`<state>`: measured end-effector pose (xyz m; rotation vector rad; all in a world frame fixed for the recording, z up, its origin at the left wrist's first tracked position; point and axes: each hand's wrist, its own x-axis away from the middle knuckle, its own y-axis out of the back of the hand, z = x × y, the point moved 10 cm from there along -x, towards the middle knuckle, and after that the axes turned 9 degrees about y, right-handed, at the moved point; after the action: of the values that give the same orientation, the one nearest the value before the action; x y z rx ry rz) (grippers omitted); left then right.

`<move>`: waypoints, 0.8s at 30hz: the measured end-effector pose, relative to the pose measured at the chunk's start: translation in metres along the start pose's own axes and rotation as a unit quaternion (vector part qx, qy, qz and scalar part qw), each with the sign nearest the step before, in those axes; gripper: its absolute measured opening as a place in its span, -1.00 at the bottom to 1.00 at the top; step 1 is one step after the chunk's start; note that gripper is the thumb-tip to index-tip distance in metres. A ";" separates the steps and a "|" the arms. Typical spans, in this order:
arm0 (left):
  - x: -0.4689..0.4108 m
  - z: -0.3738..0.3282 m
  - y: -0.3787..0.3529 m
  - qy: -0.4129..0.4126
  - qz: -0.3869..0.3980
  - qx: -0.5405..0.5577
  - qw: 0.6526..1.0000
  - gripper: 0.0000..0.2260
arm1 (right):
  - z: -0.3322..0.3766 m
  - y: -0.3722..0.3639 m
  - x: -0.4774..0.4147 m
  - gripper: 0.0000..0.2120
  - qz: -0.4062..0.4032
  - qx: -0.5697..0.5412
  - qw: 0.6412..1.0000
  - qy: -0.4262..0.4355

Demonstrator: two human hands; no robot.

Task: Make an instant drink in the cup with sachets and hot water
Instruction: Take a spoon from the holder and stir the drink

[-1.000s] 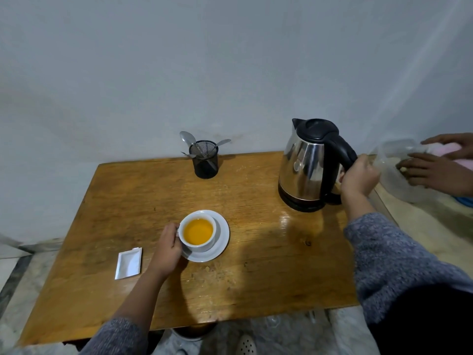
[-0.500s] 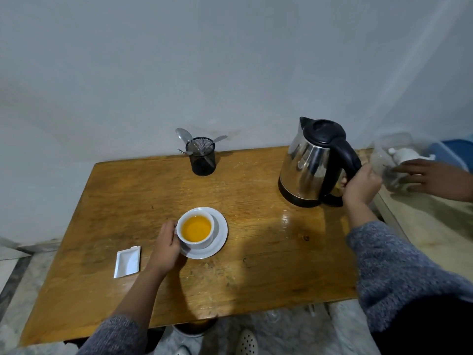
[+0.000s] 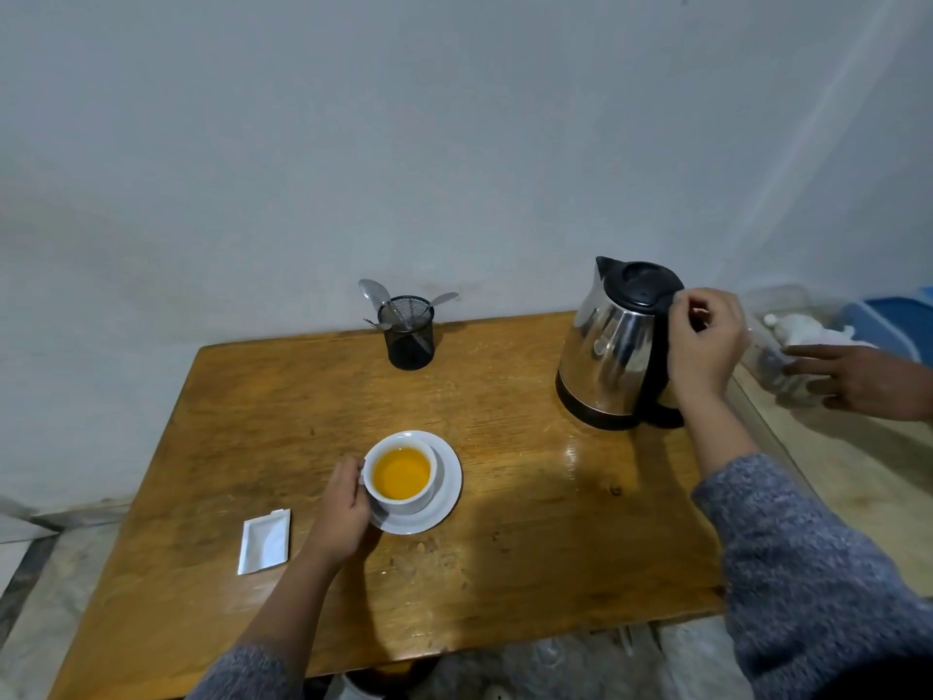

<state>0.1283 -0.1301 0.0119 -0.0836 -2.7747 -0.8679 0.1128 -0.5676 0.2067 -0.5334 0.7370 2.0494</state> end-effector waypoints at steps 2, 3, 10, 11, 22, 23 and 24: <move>0.000 -0.003 0.001 -0.012 0.002 -0.006 1.000 -0.89 | 0.024 -0.023 0.000 -0.88 0.044 -0.012 0.998 0.038; 0.001 -0.004 0.001 -0.018 0.004 -0.003 1.000 -0.89 | 0.035 -0.038 0.002 -0.89 0.068 -0.021 0.996 0.050; -0.001 0.000 -0.001 -0.024 0.023 0.007 0.999 -0.87 | 0.081 -0.196 0.057 -0.90 0.284 -0.079 0.956 -0.002; -0.002 0.002 -0.002 -0.020 0.029 0.006 0.999 -0.87 | 0.082 -0.221 0.069 -0.92 0.324 -0.080 0.943 -0.016; -0.013 0.011 -0.006 -0.038 0.059 -0.019 0.997 -0.84 | 0.070 -0.379 0.118 -0.87 0.509 0.071 0.856 -0.052; -0.012 0.010 -0.006 -0.038 0.062 -0.018 0.997 -0.82 | 0.066 -0.387 0.118 -0.89 0.517 0.100 0.849 -0.044; -0.012 0.009 -0.006 -0.041 0.064 -0.016 0.997 -0.80 | 0.064 -0.393 0.116 -0.91 0.519 0.128 0.844 -0.034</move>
<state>0.1371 -0.1296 -0.0014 -0.3044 -2.7941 -0.8960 0.3766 -0.2809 0.0643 0.1787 1.4393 2.8382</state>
